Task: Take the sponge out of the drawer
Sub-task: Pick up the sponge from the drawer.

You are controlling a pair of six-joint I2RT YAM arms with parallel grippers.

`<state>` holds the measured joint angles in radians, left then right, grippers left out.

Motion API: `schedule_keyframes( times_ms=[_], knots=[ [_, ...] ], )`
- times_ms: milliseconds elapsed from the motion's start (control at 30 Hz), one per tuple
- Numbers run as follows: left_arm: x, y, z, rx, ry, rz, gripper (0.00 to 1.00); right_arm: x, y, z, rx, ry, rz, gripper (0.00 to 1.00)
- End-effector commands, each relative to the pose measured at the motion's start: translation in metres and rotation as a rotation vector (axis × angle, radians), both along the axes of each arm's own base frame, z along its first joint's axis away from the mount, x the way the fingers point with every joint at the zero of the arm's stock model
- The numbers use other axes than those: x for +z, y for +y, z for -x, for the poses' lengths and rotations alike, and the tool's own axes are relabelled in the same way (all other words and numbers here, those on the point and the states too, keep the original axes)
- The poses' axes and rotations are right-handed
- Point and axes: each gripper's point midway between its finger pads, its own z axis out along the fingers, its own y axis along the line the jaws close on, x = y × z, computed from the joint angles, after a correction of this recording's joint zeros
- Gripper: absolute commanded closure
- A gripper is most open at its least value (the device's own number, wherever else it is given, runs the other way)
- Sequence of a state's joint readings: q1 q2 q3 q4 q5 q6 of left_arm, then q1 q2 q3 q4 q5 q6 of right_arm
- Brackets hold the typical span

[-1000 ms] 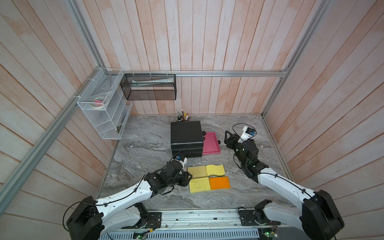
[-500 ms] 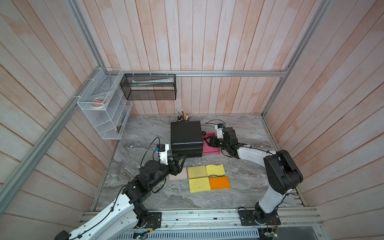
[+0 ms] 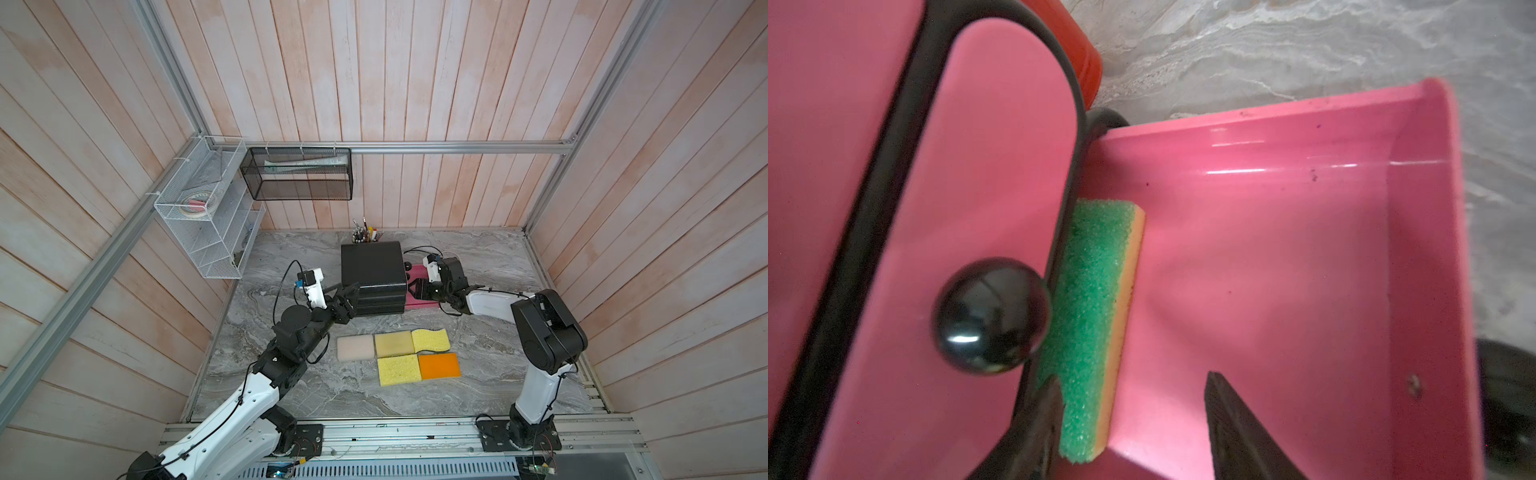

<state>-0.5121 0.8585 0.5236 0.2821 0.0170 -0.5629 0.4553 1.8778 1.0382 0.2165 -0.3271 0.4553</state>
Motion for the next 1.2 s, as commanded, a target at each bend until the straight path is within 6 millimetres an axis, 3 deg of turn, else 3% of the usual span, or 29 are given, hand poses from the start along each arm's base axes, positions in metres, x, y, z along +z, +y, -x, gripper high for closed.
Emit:
schedule_keyframes(
  times_ms=[0,167,567,633,767,867,1033,1167],
  knots=[
    [0.003,-0.003,-0.008,-0.033,-0.018,0.033,0.32,-0.012,0.013,0.000,0.065,0.015,-0.013,0.44],
    [0.001,-0.005,-0.017,-0.049,-0.021,0.042,0.32,-0.027,0.016,0.001,0.083,0.045,-0.003,0.49],
    [-0.013,-0.008,-0.028,-0.068,0.016,0.050,0.32,-0.038,0.034,0.002,0.141,0.060,0.024,0.53],
    [-0.012,-0.007,-0.028,-0.066,0.015,0.052,0.32,-0.041,0.035,0.001,0.138,0.071,0.038,0.59],
    [-0.007,-0.005,-0.027,-0.065,0.009,0.050,0.32,-0.042,0.030,0.000,0.115,0.068,0.053,0.85],
    [-0.006,-0.005,-0.025,-0.068,0.007,0.055,0.32,-0.036,0.028,0.000,0.106,0.056,0.046,0.94],
    [-0.006,-0.001,-0.021,-0.060,0.007,0.058,0.33,-0.021,0.009,-0.003,0.031,0.032,0.029,1.00],
    [-0.001,0.002,-0.015,-0.056,-0.005,0.051,0.33,-0.009,-0.029,-0.008,-0.093,0.043,-0.006,1.00]
  ],
)
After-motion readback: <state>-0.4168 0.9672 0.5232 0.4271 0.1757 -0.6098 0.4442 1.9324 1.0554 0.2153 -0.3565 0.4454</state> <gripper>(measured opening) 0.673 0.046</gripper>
